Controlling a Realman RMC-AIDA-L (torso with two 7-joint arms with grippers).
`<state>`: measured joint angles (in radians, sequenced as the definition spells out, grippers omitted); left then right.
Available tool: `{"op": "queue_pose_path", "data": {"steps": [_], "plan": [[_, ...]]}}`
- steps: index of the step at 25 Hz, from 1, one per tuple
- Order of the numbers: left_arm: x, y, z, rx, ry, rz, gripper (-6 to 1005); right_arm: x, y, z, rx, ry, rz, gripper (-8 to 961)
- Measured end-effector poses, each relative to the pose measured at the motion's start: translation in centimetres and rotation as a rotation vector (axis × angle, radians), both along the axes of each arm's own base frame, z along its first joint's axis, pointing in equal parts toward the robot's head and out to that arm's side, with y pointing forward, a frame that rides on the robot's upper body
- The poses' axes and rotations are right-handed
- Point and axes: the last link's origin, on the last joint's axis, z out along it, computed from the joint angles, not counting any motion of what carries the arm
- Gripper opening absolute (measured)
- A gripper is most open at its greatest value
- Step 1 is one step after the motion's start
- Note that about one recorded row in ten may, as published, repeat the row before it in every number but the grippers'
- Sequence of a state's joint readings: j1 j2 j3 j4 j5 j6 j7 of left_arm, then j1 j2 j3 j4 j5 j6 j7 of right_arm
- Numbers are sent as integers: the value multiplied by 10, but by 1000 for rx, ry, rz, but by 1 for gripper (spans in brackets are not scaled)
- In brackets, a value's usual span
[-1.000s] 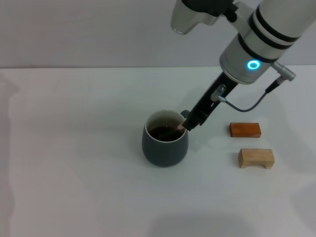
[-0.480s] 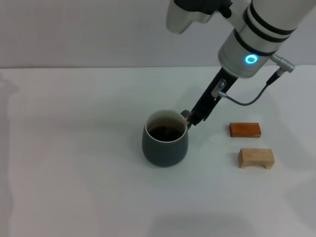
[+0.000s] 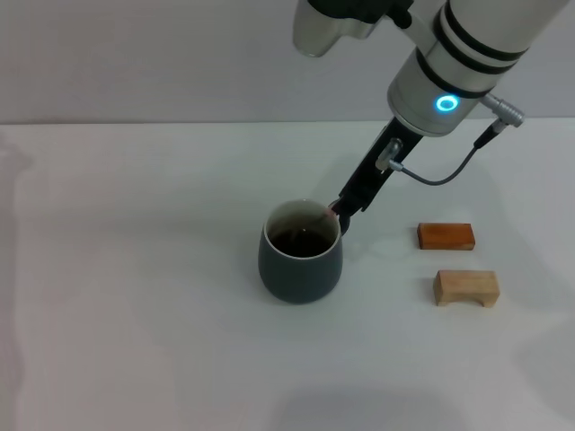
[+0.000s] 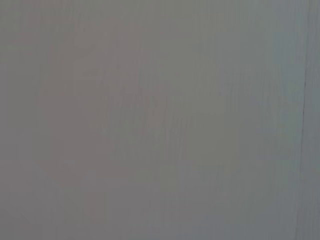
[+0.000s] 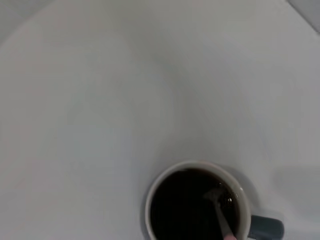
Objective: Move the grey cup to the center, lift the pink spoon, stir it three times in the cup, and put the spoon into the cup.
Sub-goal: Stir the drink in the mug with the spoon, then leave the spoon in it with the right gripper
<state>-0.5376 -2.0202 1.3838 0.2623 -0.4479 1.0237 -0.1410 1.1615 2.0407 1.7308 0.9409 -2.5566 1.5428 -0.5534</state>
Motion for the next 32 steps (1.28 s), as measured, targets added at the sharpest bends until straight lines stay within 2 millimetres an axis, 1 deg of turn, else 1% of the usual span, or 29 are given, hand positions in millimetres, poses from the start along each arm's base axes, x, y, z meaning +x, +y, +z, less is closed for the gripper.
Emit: {"op": "queue_pose_path", "data": {"steps": [5,10,13,18,23,26,32], "plan": [[0,0,0,1,0,1,-1,0,-5,0,-29,-23,-7,160],[-1,-1,0,1,0,2,-1,-5,-9,-4,-59,1,-5,160],[-1,-1,0,1,0,3,-1,-7,-6,-5,-40,19,6,159],[-2,-2,0,0,0,4,-1,-4,0,-3,4,-13,18,159],[-2,-2,0,0,1,4,-1,-3,-5,-2,-31,-35,7,160],[-2,-2,0,0,0,4,-1,-7,-8,-5,-48,-10,10,160],[-2,-2,0,0,0,4,-1,-12,2,-5,12,13,40,158]]}}
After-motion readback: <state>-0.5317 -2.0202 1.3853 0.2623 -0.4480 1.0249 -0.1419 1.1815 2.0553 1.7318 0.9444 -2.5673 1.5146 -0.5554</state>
